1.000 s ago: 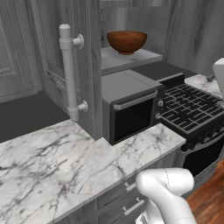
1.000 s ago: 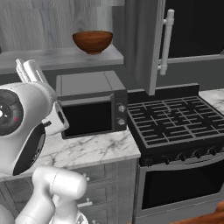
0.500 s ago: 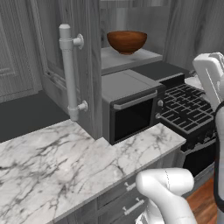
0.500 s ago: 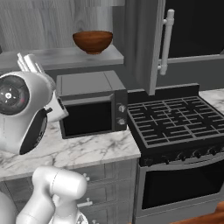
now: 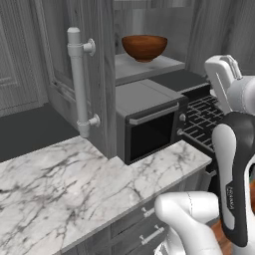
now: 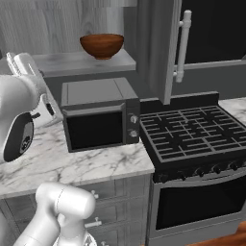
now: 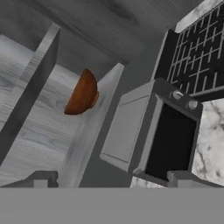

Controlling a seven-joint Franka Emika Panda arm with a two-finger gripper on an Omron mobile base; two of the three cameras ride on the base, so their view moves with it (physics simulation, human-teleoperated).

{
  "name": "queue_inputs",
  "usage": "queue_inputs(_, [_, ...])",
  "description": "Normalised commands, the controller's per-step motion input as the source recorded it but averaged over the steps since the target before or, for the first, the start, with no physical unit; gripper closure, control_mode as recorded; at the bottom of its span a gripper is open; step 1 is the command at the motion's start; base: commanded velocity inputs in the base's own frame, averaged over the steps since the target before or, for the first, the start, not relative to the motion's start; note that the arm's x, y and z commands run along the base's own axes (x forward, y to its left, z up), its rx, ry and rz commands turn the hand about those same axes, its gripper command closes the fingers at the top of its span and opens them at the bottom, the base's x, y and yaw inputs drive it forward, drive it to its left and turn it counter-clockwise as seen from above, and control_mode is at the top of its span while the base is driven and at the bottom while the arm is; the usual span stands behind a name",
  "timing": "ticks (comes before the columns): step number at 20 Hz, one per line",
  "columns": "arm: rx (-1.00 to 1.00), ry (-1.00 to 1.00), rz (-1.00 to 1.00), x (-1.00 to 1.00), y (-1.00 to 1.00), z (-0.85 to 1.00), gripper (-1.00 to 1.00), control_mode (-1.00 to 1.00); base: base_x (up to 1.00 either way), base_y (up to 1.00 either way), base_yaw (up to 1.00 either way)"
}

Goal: Move the bowls from the cabinet to the plates on the dining table.

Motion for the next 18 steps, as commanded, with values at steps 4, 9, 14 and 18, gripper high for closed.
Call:
queue_inputs(4, [0.11, -0.03, -0.12, 0.02, 0.02, 0.09, -1.0, -1.0, 0.0, 0.0, 0.0])
queue_inputs(9, [0.18, 0.01, -0.05, 0.14, 0.02, 0.05, -1.0, -1.0, 0.0, 0.0, 0.0])
queue_inputs(14, [0.19, 0.07, 0.0, 0.37, -0.06, 0.17, -1.0, -1.0, 0.0, 0.0, 0.0])
queue_inputs(18, [0.11, 0.03, 0.0, 0.41, -0.04, 0.2, -1.0, -1.0, 0.0, 0.0, 0.0])
